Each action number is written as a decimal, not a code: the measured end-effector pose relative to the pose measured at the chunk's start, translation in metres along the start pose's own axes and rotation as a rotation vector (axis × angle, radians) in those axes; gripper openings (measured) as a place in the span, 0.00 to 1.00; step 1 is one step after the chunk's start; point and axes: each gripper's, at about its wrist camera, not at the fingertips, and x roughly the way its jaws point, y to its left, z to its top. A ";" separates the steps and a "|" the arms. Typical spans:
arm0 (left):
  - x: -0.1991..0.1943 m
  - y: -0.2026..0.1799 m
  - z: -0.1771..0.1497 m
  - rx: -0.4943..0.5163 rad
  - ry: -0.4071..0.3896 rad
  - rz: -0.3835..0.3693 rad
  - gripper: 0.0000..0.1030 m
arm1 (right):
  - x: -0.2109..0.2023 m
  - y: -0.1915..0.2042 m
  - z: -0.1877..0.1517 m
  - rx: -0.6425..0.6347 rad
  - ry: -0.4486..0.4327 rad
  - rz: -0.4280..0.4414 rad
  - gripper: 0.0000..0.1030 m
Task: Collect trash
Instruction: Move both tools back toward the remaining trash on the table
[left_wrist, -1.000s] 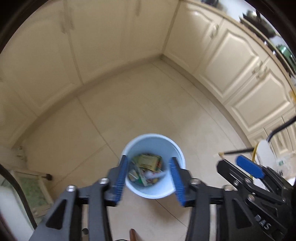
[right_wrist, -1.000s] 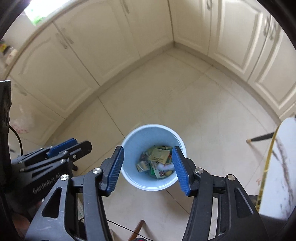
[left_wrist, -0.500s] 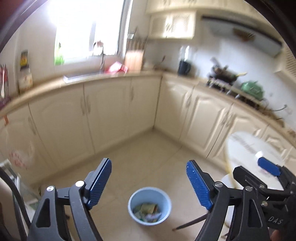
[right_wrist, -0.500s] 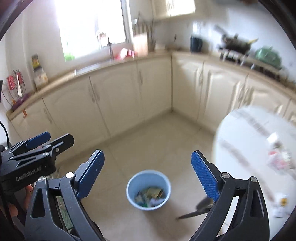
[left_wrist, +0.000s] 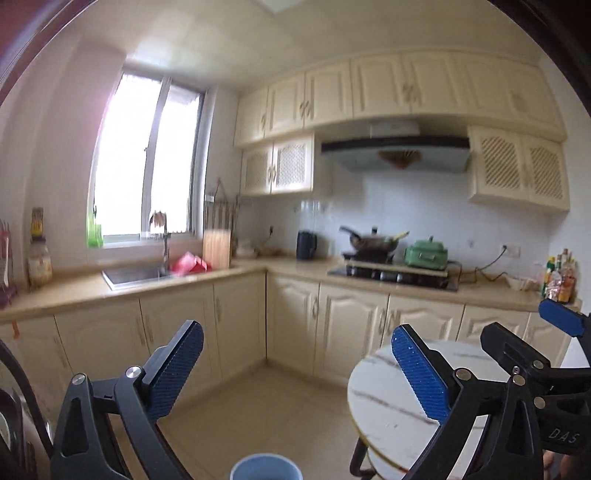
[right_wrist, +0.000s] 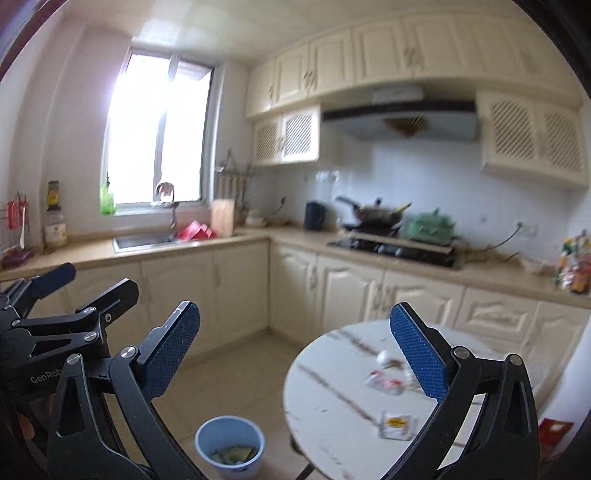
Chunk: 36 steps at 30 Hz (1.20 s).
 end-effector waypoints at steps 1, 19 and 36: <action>-0.004 -0.005 -0.010 0.001 -0.015 -0.004 0.99 | -0.009 -0.003 0.004 0.003 -0.013 -0.004 1.00; -0.072 -0.127 -0.087 0.071 -0.068 -0.067 0.99 | -0.057 -0.058 0.007 0.048 -0.072 -0.100 1.00; 0.109 -0.188 -0.088 0.144 0.335 -0.141 0.99 | 0.057 -0.184 -0.112 0.253 0.342 -0.229 1.00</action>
